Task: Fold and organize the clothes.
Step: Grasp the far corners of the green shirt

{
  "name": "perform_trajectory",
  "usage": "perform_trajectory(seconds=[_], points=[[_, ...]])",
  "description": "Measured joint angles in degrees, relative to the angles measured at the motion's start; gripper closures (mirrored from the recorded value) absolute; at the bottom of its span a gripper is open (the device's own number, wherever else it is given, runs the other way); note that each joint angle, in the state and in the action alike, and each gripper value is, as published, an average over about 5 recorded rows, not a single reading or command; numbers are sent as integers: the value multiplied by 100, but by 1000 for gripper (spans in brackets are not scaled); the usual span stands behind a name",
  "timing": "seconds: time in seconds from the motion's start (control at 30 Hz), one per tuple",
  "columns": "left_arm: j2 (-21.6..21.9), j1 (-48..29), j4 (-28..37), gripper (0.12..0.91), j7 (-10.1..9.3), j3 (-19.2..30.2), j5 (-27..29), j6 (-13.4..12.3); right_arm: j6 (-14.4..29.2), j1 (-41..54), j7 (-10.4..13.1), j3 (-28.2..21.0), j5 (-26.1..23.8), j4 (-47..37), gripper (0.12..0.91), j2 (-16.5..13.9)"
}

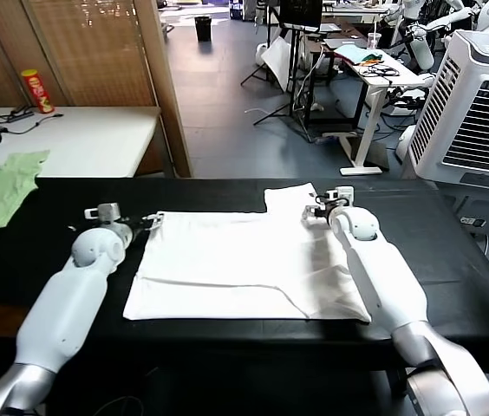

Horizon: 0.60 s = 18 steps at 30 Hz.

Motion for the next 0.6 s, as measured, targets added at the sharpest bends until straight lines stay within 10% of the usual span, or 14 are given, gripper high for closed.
perform_trajectory(seconds=[0.3, 0.6], points=[[-171, -180, 314, 236, 64, 128, 258, -61, -1, -1, -63, 64, -97, -72, 298, 86], [-195, -126, 290, 564, 121, 166, 375, -60, -4, -97, -77, 149, -114, 35, 756, 126]])
